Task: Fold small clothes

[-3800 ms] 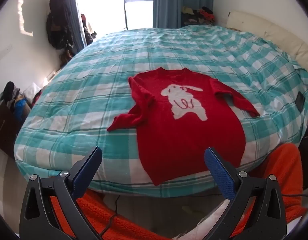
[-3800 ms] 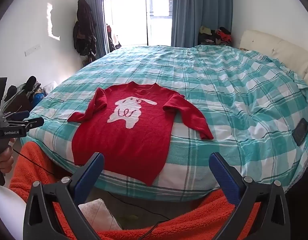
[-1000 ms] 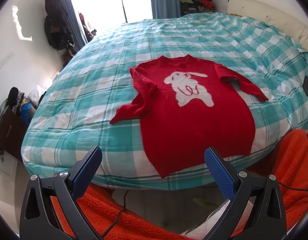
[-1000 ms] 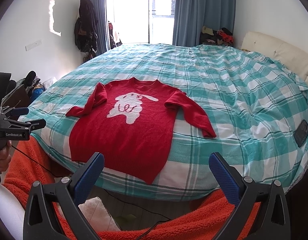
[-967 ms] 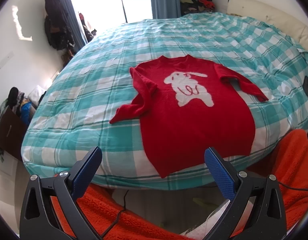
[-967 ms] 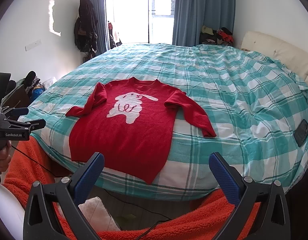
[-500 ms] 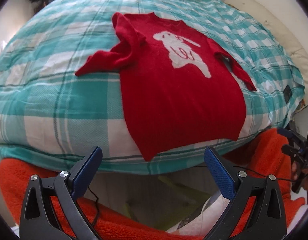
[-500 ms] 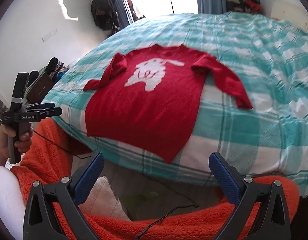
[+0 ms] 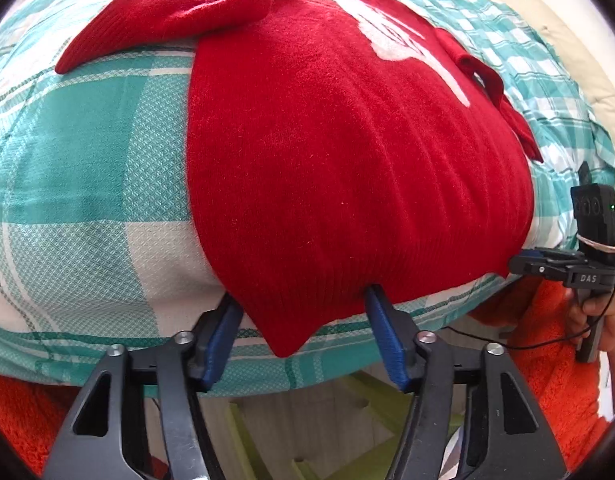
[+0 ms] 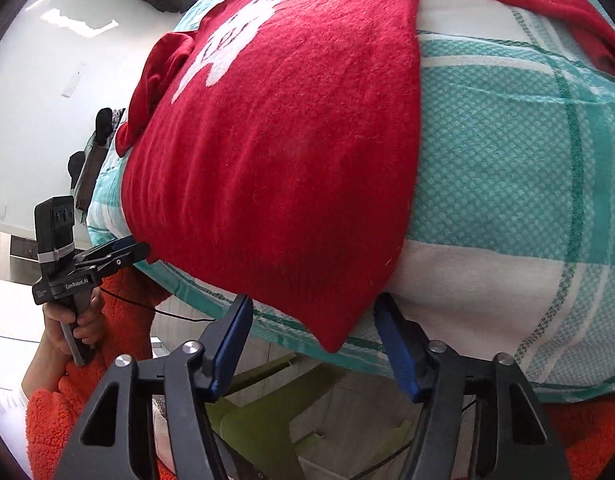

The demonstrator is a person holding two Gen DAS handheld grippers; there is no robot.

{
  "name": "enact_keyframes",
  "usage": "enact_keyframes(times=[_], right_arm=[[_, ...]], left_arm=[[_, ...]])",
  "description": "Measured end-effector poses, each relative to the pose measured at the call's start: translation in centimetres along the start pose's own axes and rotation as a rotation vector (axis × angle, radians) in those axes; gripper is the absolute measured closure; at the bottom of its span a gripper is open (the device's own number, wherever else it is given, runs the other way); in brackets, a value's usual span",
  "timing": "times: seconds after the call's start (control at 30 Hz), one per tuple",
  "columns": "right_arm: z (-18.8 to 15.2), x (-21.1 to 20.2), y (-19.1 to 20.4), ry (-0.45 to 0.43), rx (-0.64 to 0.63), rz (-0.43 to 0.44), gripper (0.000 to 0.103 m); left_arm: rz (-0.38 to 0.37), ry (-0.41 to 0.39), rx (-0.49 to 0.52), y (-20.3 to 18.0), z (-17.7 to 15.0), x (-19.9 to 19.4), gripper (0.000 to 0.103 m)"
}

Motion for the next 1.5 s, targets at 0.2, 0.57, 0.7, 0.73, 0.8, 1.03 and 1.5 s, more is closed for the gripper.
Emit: enact_keyframes(times=[0.2, 0.57, 0.7, 0.73, 0.8, 1.03, 1.5], right_arm=[[-0.5, -0.5, 1.4, -0.003, -0.044, -0.033, 0.098], [-0.6, 1.0, -1.1, 0.082, 0.078, -0.158, 0.099], [-0.3, 2.0, -1.3, 0.076, 0.098, -0.185, 0.099], [-0.2, 2.0, -1.3, 0.070, 0.105, -0.185, 0.099], [-0.5, 1.8, -1.3, 0.055, 0.108, -0.185, 0.099], [-1.3, -0.2, -2.2, 0.027, 0.137, -0.186, 0.064], [1.1, -14.4, -14.6, -0.591, 0.779, 0.398, 0.037]], left_arm=[[-0.101, -0.028, -0.072, 1.6, -0.8, -1.9, 0.099], [0.024, 0.094, -0.128, 3.3, -1.3, 0.7, 0.100], [0.038, 0.084, -0.126, 3.3, -1.2, 0.7, 0.100], [0.034, 0.081, -0.130, 3.4, -1.3, 0.7, 0.099], [0.036, 0.078, -0.131, 3.2, -1.1, 0.8, 0.096], [0.176, 0.083, -0.096, 2.8, -2.2, -1.3, 0.033], [0.176, -0.220, -0.352, 8.2, -4.0, -9.3, 0.021]])
Point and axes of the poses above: each gripper's, at about its wrist camera, not at the fingertips, and x roughly the way its jaws point, y to its left, z to its top, the point moved 1 cm from there along x, roughly the way its jaws point, and after that the axes turned 2 degrees about x, right-handed, at the moved point
